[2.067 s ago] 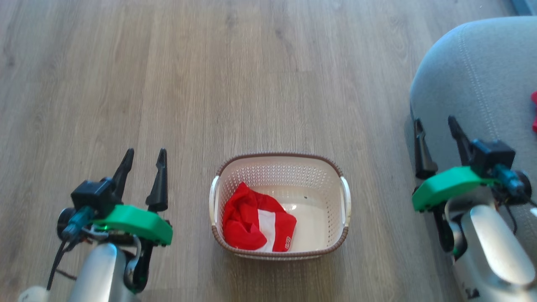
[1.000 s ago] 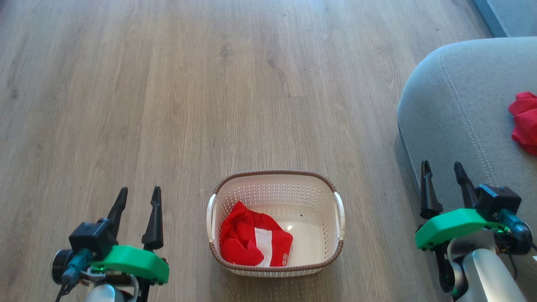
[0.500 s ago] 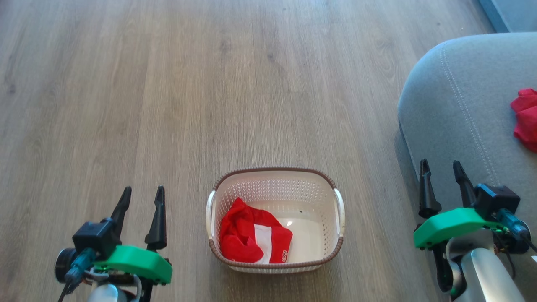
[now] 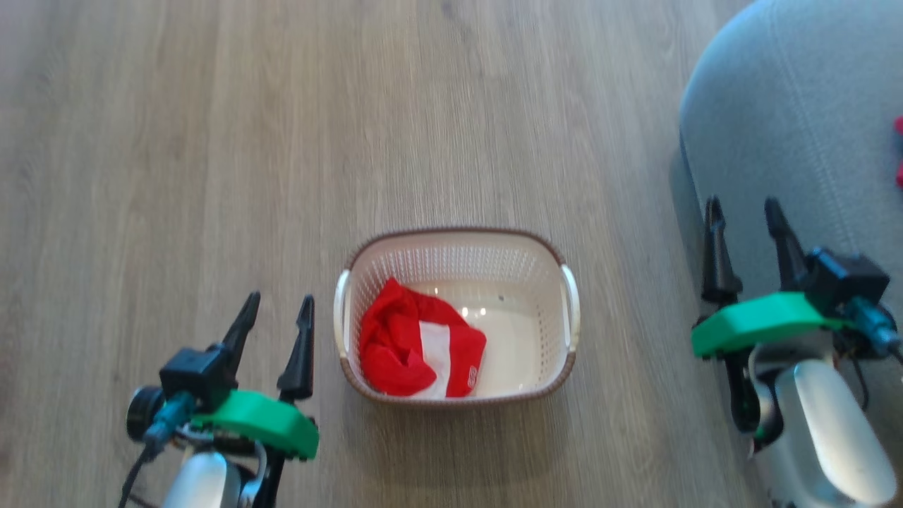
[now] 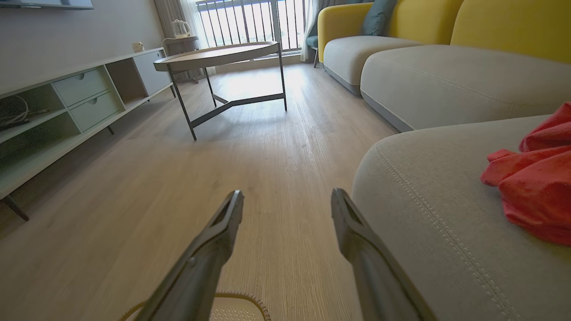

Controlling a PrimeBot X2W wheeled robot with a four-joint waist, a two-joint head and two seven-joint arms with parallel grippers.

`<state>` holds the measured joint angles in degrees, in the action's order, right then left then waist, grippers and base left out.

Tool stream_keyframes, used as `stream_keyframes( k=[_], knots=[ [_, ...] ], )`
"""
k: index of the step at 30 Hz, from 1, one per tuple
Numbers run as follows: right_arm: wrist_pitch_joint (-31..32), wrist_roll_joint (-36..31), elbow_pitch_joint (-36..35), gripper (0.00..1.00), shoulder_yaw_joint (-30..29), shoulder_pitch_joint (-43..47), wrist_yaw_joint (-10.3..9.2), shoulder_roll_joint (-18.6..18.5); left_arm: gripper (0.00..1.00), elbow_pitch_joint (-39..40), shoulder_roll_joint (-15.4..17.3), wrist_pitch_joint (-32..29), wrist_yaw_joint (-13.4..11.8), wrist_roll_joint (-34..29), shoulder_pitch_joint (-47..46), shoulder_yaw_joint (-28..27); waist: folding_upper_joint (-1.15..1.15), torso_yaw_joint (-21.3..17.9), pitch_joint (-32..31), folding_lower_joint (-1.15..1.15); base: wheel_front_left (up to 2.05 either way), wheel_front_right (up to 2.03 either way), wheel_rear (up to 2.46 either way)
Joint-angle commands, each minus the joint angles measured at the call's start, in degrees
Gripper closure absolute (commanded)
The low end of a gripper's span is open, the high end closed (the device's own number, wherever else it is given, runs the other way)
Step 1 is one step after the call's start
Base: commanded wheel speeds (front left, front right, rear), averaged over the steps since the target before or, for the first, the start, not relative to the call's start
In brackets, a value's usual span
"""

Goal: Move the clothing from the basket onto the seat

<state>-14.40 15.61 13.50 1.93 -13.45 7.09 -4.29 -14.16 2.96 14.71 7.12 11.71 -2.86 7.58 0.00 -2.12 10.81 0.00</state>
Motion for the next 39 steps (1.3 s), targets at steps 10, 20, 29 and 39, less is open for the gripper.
stream_keyframes(
  k=[10, 20, 29, 39],
  knots=[
    [-0.6, -1.3, -4.9, 0.0, 1.9, -8.4, 0.4, 0.4, 0.0, -2.1, -0.1, 0.3, 0.4, 1.3, -9.9, 1.9, 0.0, -1.7, 14.3, 0.0, 0.0, 0.0, 0.0],
    [-0.6, -2.3, -6.7, 0.0, 1.7, -13.5, 0.4, 0.8, 0.0, -8.3, 0.0, 0.3, 0.4, 1.6, -19.3, 9.5, 0.0, -2.3, 23.7, 0.0, 0.0, 0.0, 0.0],
    [-0.6, -1.9, -7.9, 0.0, 1.5, -15.9, 0.4, 1.2, 0.0, -15.8, 0.7, 0.3, 0.4, 1.9, -27.8, 16.3, 0.0, -3.2, 29.7, 0.0, 0.0, 0.0, 0.0],
    [-0.6, -1.5, -9.4, 0.0, 2.4, -18.7, 0.4, 1.4, 0.0, -28.5, 2.0, 0.3, 0.4, -0.7, -39.7, 26.2, 0.0, -4.9, 37.0, 0.0, 0.0, 0.0, 0.0]
  ],
)
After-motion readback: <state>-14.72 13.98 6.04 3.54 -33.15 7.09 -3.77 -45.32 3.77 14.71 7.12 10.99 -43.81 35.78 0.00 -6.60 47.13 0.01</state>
